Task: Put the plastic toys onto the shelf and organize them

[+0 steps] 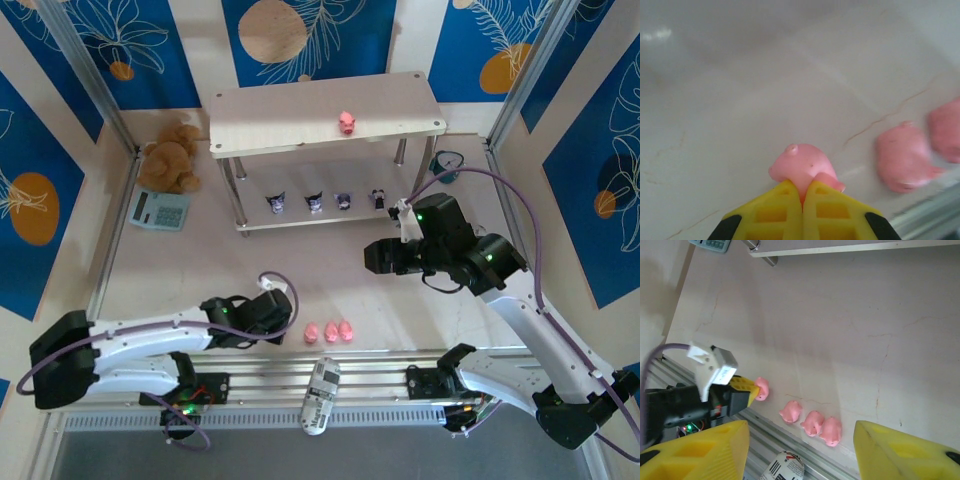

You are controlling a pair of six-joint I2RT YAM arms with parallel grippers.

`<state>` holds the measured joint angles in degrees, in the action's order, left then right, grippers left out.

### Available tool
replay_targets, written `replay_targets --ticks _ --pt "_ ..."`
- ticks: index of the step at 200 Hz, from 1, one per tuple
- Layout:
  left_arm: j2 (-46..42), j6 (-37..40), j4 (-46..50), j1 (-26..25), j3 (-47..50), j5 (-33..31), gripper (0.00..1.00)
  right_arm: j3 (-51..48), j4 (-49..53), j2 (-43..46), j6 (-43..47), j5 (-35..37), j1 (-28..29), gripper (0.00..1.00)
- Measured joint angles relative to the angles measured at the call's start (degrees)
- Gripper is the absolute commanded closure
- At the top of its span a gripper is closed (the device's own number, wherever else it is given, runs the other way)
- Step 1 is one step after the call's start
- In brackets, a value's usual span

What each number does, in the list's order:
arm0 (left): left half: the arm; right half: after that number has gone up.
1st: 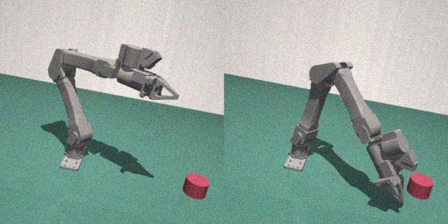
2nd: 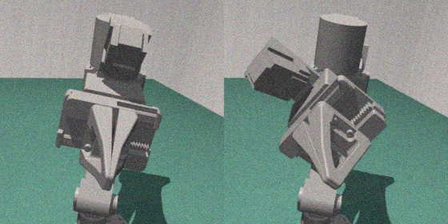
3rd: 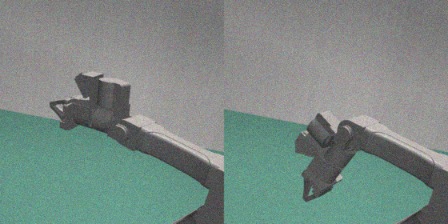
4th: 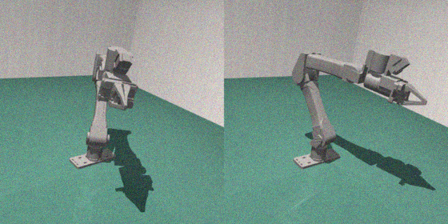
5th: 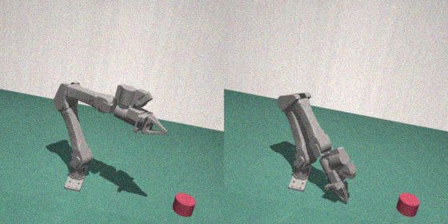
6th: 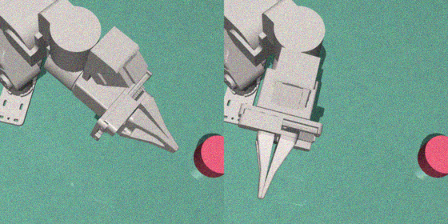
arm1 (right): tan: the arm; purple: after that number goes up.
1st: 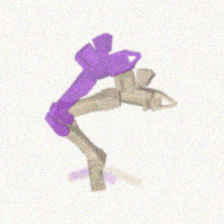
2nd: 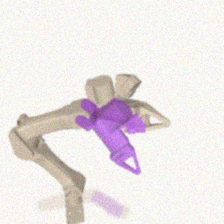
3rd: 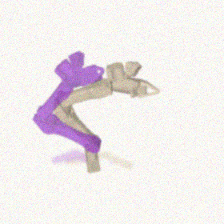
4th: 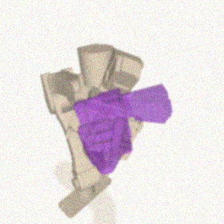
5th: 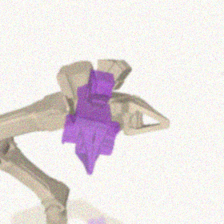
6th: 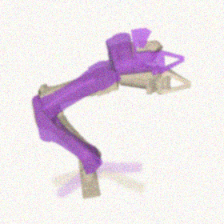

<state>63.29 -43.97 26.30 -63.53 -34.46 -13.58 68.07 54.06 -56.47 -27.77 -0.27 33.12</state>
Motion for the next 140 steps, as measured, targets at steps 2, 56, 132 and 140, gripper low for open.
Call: replay_targets --ticks 2,56,132,140 --pt "-0.5 0.6 0.3 0.3 -0.6 0.1 1.0 0.0 -0.1 0.0 0.0 0.0 0.0 0.42" --pt "-6.7 14.6 3.5 11.4 -20.7 2.9 1.0 0.0 -1.5 -1.5 0.5 -0.2 -1.9 0.42" --pt "16.3 35.1 6.1 23.9 -63.4 11.1 1.0 1.5 -3.5 -5.6 2.2 -1.5 -3.9 0.42" --pt "18.9 35.8 6.3 25.3 -66.6 12.3 1.0 1.9 -3.5 -5.7 2.3 -1.5 -4.2 0.42"
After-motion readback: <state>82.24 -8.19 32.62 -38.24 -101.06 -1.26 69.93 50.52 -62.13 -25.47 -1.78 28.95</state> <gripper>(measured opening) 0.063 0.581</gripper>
